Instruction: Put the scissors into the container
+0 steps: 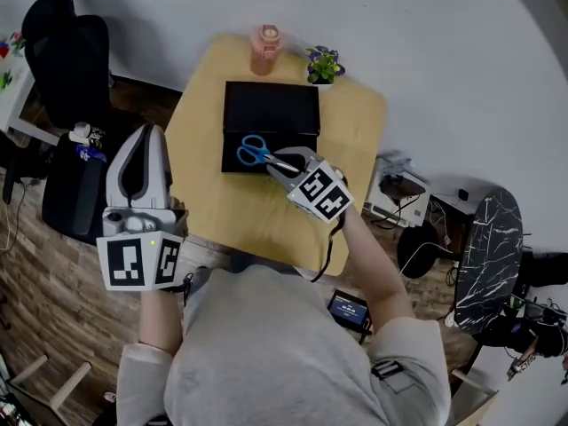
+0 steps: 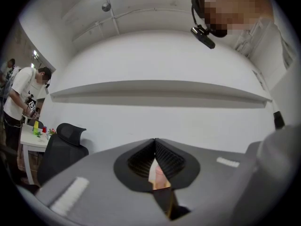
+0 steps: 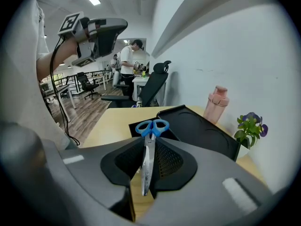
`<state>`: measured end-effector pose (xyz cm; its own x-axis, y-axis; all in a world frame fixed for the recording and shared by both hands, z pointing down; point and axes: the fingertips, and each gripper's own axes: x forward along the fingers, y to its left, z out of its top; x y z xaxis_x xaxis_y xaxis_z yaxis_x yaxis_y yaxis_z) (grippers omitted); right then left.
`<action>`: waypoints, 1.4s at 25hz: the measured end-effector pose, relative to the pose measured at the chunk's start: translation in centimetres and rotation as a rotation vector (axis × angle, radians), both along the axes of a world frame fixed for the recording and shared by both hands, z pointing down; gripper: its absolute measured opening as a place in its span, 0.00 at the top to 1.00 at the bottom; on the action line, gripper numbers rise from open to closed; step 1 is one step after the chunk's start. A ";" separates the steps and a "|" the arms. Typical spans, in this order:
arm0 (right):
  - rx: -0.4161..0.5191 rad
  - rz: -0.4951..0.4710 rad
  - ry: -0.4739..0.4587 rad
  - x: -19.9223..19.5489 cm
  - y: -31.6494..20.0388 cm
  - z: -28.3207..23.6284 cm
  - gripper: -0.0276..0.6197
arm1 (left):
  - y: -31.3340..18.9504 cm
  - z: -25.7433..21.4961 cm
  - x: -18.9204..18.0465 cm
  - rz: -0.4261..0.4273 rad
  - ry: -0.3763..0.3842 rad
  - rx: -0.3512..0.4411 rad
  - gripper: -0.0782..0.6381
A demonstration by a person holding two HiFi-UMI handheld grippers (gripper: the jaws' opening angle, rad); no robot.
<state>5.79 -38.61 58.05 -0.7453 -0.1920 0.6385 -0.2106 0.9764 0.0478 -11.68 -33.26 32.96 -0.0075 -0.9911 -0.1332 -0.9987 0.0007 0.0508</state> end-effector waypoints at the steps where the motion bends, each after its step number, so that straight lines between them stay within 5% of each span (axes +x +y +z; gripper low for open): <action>1: -0.008 -0.006 0.021 -0.1 -0.2 0.6 0.86 | 0.1 0.1 -0.2 -0.009 -0.002 -0.003 0.81; 17: -0.074 -0.164 0.249 -1.6 -2.0 7.0 0.86 | 1.0 1.3 -4.2 -0.139 -0.012 -0.059 0.81; 35: -0.111 -0.131 0.399 -1.0 -2.9 10.7 0.86 | 0.4 2.7 -4.6 -0.148 -0.013 -0.109 0.81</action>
